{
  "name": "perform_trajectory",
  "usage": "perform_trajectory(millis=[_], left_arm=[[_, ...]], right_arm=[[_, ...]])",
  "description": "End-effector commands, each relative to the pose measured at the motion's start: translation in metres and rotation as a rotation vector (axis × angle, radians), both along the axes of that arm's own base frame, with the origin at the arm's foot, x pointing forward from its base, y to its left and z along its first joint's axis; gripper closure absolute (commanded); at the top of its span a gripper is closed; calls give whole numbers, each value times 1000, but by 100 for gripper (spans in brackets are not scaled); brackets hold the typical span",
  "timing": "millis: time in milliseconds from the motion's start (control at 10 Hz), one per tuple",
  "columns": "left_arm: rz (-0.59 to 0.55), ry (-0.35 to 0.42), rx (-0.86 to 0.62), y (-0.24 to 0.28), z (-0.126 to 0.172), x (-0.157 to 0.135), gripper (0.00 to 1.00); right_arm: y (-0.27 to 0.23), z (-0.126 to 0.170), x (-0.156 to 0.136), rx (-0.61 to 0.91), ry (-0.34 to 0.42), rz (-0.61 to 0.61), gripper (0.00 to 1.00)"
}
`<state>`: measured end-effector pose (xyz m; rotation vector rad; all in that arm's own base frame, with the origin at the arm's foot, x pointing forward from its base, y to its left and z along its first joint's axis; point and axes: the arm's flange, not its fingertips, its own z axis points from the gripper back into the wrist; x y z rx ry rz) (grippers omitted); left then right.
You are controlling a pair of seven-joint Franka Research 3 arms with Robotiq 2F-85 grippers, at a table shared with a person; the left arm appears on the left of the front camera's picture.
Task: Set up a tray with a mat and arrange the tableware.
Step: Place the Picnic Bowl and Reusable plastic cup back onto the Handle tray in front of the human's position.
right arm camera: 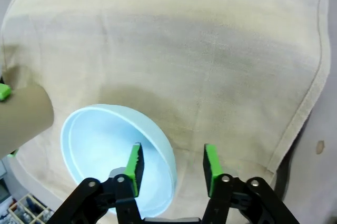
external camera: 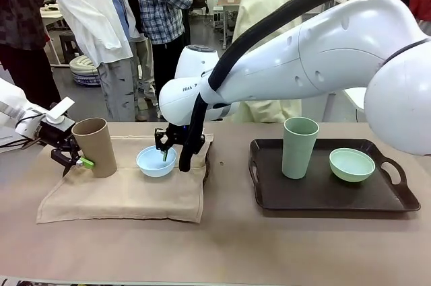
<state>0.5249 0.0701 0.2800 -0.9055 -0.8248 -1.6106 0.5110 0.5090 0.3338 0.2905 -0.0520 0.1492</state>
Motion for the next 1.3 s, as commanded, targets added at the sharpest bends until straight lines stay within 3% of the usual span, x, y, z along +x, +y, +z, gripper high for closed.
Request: perform_trajectory(millis=[0,100,200,500,600,900,1200], left_arm=[[36,40,44,4,6,1,0],[53,52,66,9,8,2,0],[80,80,100,14,10,3,0],[134,113,221,30,22,4,0],[160,120,302,37,38,1,0],[206,175,675,34,127,-32,0],[312,216,867,-2,203,-62,0]], right_arm=[[-10,12,-12,-30,-10,-19,0],[-13,17,-15,-40,-16,-22,0],[-17,22,-18,-45,-19,-24,21],[-30,38,-31,-70,-44,-35,21],[-37,45,-36,-83,-51,-42,21],[-63,75,-54,-122,-73,-71,21],[-98,137,-74,-242,-108,-78,21]])
